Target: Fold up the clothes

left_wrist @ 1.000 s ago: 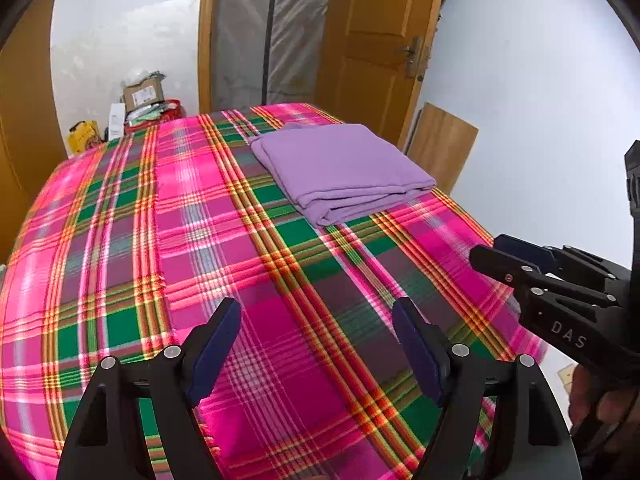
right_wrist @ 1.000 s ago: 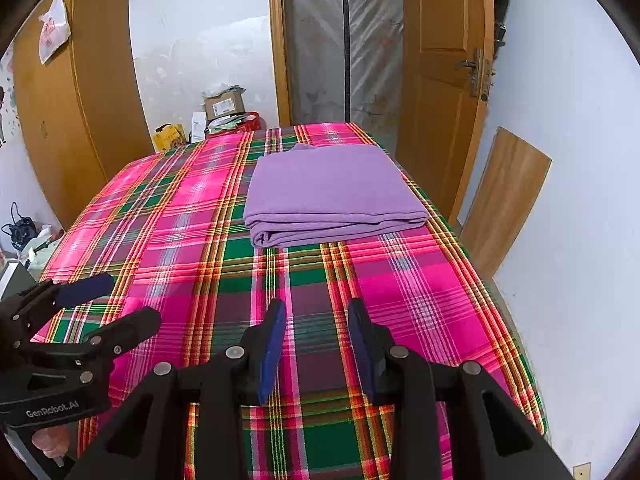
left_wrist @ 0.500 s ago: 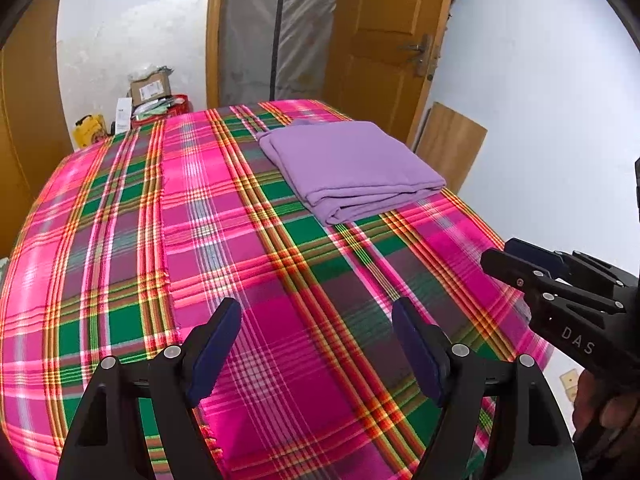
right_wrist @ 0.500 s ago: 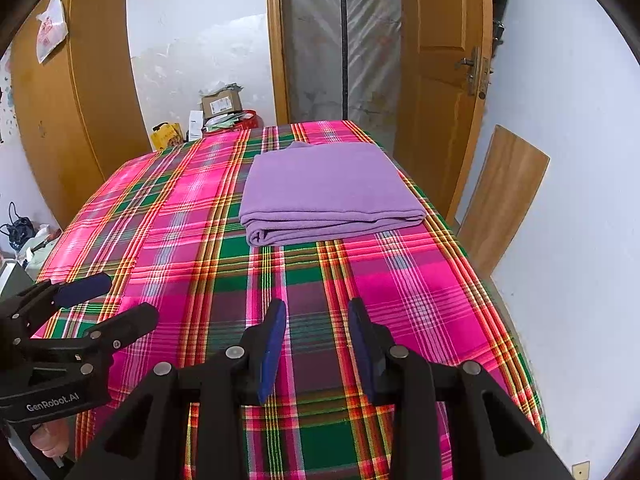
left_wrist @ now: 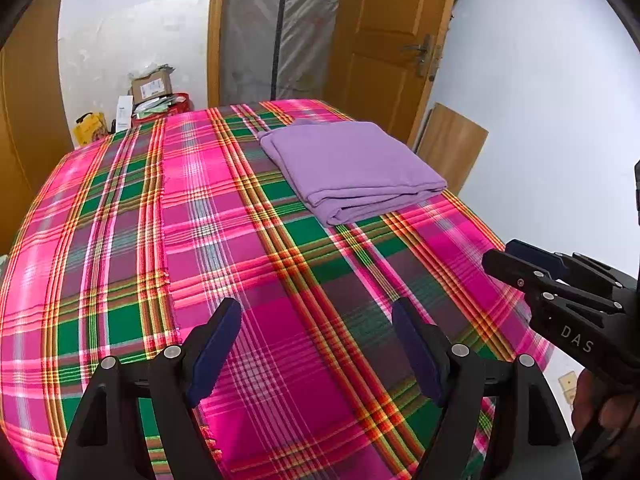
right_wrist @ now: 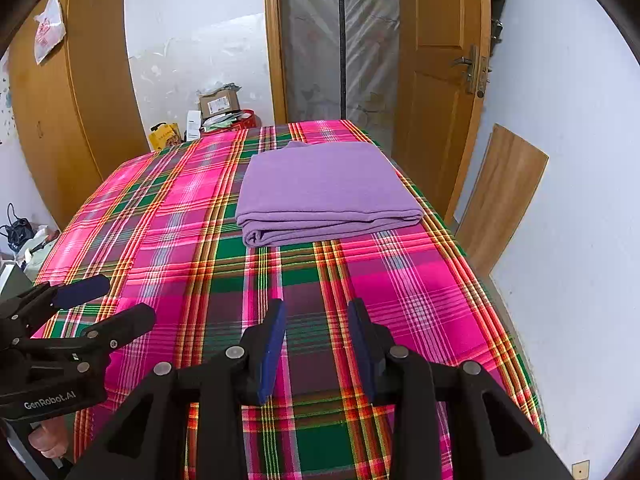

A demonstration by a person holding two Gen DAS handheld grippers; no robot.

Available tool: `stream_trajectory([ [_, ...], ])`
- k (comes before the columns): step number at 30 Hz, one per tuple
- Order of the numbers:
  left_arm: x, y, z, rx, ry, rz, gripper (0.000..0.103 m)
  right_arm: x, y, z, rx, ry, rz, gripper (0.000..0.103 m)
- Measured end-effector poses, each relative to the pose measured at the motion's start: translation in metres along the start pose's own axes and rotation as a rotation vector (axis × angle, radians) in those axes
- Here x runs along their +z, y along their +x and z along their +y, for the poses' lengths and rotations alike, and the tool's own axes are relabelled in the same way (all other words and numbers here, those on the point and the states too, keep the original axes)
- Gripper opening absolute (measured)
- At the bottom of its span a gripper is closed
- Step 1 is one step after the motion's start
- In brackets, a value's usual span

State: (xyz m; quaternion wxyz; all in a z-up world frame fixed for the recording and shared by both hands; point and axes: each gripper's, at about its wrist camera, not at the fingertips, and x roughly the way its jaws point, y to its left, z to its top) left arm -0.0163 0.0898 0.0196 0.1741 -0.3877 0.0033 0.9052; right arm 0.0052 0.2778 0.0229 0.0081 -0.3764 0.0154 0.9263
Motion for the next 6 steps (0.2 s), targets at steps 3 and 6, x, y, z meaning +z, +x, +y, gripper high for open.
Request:
stream_trajectory([
  [3, -0.0005, -0.0009, -0.0004, 0.001, 0.003, -0.007, 0.079, 0.0000, 0.0006, 0.0003, -0.001, 0.001, 0.002, 0.033],
  [6, -0.0009, -0.0003, -0.0013, 0.001, 0.010, -0.007, 0.079, -0.0014, 0.0011, 0.0013, -0.001, 0.003, 0.004, 0.033],
])
